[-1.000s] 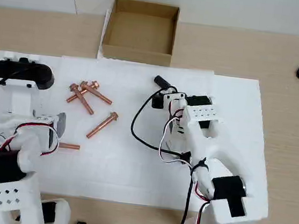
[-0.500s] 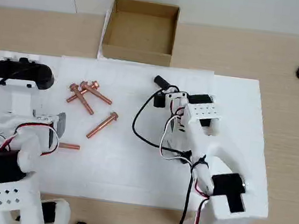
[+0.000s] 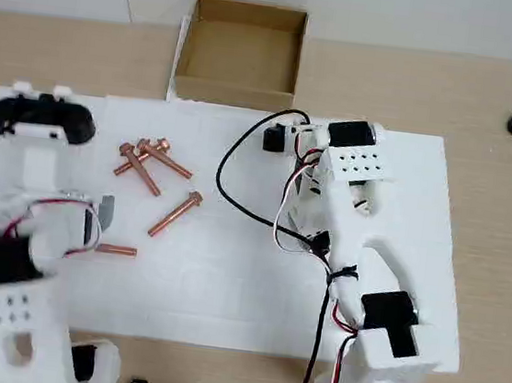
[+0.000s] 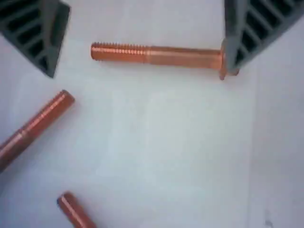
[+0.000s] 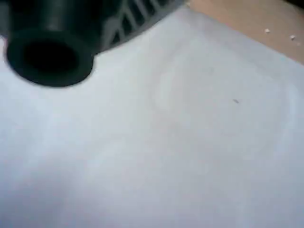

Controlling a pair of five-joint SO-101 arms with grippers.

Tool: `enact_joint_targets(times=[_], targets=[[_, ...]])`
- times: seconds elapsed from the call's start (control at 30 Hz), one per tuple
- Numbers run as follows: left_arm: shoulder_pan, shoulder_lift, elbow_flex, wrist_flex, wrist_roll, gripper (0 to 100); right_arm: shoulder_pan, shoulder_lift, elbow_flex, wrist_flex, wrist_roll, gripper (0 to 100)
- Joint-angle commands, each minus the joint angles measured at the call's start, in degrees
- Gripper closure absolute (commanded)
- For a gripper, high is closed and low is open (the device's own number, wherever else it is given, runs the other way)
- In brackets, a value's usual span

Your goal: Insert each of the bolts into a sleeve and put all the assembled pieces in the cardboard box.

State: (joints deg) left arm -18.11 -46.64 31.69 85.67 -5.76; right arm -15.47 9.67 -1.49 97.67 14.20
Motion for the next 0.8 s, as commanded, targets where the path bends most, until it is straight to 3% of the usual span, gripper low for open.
enact_joint_targets(times=[0.0,0.17,0.33,0.43,0.63,0.77], targets=[[0.1,12.7,-11.8,3.0,-0.4,78,0.7,-0.7,-2.4,1.2,-0.3,99.5],[0.3,32.1,-25.1,4.4,0.4,78,0.7,-0.7,-2.5,1.2,-0.3,99.5],[1.6,46.0,-36.4,6.0,10.5,78,0.7,-0.7,-2.5,1.1,-0.3,99.5],[3.9,52.0,-38.2,7.0,16.1,78,0.7,-0.7,-2.5,1.1,-0.3,99.5],[10.6,62.5,-38.5,4.0,16.7,78,0.7,-0.7,-2.5,1.1,-0.4,99.5],[12.2,67.2,-38.5,-2.3,28.0,78,0.7,-0.7,-2.4,1.1,-0.4,99.5]])
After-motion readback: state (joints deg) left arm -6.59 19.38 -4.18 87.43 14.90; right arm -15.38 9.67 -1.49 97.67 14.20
